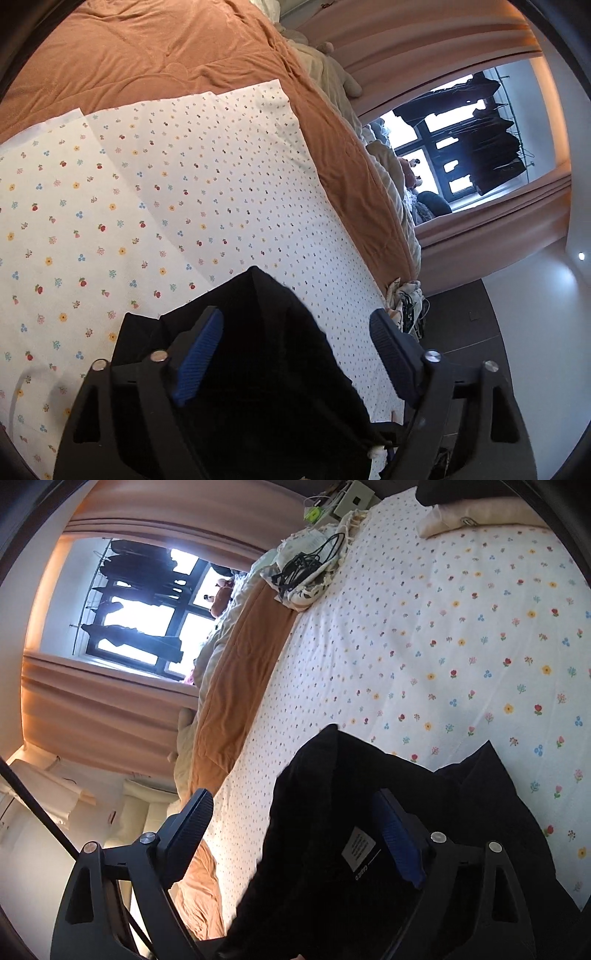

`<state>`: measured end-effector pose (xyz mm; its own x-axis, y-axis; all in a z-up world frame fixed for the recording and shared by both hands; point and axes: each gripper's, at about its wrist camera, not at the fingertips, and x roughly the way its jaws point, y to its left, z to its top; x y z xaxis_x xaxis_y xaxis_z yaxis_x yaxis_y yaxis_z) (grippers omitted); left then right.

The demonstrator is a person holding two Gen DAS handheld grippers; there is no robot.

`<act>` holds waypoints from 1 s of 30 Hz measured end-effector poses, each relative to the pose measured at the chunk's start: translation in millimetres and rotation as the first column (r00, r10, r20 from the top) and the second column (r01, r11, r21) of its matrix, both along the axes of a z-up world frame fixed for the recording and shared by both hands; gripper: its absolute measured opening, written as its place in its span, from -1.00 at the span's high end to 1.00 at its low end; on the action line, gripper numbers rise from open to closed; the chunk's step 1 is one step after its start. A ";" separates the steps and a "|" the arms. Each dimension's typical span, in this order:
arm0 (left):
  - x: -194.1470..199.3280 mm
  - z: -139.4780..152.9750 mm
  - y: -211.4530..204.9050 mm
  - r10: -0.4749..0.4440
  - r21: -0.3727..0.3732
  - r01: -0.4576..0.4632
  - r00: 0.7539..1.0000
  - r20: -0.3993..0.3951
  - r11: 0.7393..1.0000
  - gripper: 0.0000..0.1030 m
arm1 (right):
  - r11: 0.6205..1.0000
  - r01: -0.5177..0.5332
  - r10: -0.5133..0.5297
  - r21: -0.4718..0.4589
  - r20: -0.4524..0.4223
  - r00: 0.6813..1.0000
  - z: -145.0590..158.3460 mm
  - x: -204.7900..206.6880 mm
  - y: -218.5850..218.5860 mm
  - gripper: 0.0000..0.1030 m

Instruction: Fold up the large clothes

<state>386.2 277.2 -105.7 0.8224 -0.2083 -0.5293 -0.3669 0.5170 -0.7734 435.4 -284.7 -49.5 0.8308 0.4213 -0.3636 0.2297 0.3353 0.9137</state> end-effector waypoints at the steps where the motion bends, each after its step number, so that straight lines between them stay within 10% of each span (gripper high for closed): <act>1: -4.0 3.9 -0.1 0.000 0.010 0.000 1.000 0.003 1.000 -0.63 | 1.000 -0.004 0.004 -0.001 0.003 1.000 -3.4 -1.4 -0.2 -0.69; 19: -99.4 9.2 -6.1 -0.042 0.151 0.051 0.997 -0.062 0.987 -0.63 | 0.973 -0.131 0.131 -0.189 -0.015 0.991 12.3 -80.8 -23.8 -0.69; 30: -129.1 -24.7 -12.8 -0.089 0.248 0.134 0.979 -0.182 0.960 -0.63 | 0.891 -0.248 0.206 -0.381 -0.147 0.967 18.0 -133.0 -45.0 -0.69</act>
